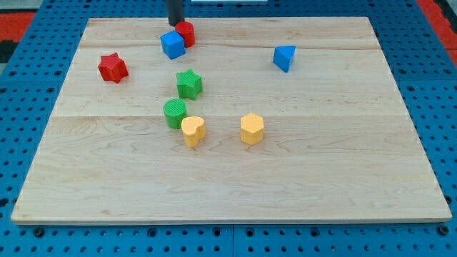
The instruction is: Slide the red circle along with the blue cube towards the top left of the board
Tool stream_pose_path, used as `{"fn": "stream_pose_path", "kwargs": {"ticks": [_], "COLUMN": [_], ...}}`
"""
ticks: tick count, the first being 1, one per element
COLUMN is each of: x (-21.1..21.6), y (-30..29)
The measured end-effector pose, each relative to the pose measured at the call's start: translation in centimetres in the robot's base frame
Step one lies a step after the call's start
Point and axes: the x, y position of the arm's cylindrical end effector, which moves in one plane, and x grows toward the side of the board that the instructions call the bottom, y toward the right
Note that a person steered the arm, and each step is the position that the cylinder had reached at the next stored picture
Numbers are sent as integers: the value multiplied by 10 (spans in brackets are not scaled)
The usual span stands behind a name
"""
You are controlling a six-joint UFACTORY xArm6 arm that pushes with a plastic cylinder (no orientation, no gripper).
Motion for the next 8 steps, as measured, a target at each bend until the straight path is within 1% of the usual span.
{"fn": "stream_pose_path", "kwargs": {"ticks": [1, 3, 4, 5, 6, 7, 8], "x": [26, 100, 125, 128, 111, 95, 86], "y": [30, 41, 68, 42, -9, -29, -29]}}
